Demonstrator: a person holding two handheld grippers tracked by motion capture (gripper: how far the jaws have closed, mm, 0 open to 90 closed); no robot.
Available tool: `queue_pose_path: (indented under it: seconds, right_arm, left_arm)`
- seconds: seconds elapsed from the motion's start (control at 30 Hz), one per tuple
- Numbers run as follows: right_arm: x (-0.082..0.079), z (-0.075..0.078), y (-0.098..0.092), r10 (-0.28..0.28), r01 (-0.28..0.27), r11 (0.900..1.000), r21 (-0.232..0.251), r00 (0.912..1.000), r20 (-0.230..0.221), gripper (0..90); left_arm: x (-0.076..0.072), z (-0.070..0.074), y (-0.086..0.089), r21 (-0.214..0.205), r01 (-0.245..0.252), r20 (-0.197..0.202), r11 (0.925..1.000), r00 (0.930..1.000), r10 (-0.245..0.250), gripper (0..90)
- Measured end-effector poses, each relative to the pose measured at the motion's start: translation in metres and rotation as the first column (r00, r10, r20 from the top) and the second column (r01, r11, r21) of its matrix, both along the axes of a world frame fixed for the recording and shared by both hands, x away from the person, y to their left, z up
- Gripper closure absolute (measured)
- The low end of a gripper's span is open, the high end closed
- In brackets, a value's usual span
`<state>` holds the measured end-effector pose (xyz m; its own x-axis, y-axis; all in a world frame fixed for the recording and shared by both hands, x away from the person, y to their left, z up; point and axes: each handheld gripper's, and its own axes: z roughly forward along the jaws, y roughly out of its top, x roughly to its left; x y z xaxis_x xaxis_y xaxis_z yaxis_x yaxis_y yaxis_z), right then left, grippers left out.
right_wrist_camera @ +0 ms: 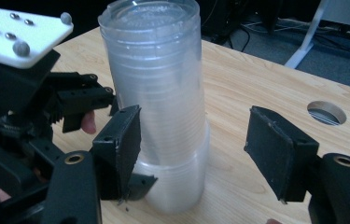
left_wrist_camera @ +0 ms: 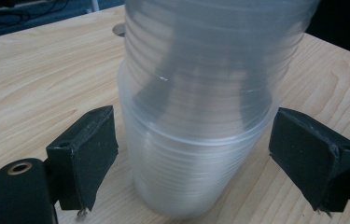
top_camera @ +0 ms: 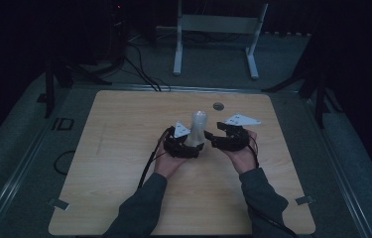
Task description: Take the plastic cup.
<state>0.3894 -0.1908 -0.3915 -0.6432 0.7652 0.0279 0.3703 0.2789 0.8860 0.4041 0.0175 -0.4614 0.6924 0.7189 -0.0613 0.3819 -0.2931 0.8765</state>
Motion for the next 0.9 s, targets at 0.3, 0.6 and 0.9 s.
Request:
queue_pose_path:
  seconds: [0.3,0.6,0.9]
  right_arm:
    - [0.007,0.002,0.010,0.025,-0.025,0.9996,-0.009,0.9995,0.018,33.9]
    - [0.007,0.004,0.018,0.059,-0.059,0.9983,-0.005,0.9974,0.041,32.6]
    - [0.013,0.015,0.032,0.078,-0.077,0.9969,-0.015,0.9948,0.066,32.3]
  left_arm:
    - [0.001,-0.001,-0.002,-0.009,-0.007,0.030,0.9999,0.9995,0.008,20.6]
    - [0.000,-0.001,-0.002,0.002,-0.008,0.048,1.0000,0.9988,0.008,21.6]
    - [-0.001,-0.002,-0.003,0.006,-0.013,0.062,0.9999,0.9980,0.013,22.0]
